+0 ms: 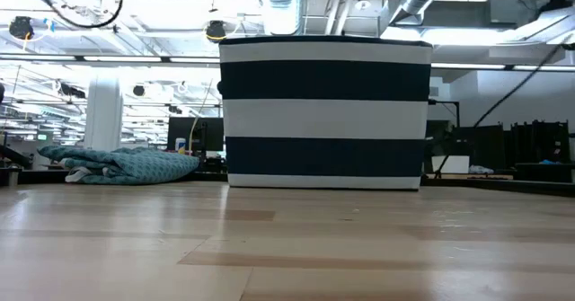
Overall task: Pick & place medical supplies in basket/bin
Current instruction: Return to Home Position
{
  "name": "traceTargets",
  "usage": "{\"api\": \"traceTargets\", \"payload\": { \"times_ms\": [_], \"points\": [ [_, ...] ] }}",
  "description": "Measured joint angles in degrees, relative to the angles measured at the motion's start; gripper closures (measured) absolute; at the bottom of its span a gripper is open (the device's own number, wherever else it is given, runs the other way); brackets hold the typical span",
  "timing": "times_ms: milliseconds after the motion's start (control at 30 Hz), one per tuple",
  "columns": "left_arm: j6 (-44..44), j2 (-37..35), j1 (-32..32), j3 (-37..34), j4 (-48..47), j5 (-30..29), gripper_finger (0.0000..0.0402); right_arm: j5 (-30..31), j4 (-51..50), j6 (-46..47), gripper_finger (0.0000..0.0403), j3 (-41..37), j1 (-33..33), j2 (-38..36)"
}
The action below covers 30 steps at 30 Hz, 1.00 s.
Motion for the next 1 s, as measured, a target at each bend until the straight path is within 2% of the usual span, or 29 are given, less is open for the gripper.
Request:
{"api": "traceTargets", "payload": {
  "times_ms": [167,267,333,400,667,900,1000],
  "points": [
    [-1.9,-7.5,-1.1,-8.0,1.9,-3.1,0.0203,5.8,23.6,9.3,0.0238,-24.8,2.6,-13.8],
    [-0.3,-12.0,-2.2,-13.5,4.9,0.3,0.0203,10.2,34.3,12.7,0.0238,-37.8,4.4,-21.6],
    [0.4,-14.7,-3.0,-16.9,7.8,2.1,0.0203,12.2,37.8,13.4,0.0239,-45.1,5.4,-26.6],
    [-0.1,-17.5,-3.6,-19.9,9.5,0.7,0.0203,13.9,39.7,13.5,0.0239,-51.0,6.2,-31.0],
    [-3.7,-28.0,-4.2,-27.2,9.2,-3.3,0.0203,15.2,39.7,13.5,0.0237,-65.3,10.7,-43.4],
    [-5.1,-34.1,-4.2,-33.1,9.4,-9.7,0.0203,26.2,40.9,13.5,0.0237,-75.5,14.2,-53.4],
    [-7.0,-36.9,-4.2,-35.5,9.4,-10.0,0.0203,27.0,42.1,13.4,0.0235,-79.8,15.7,-57.9]
  ]
}}
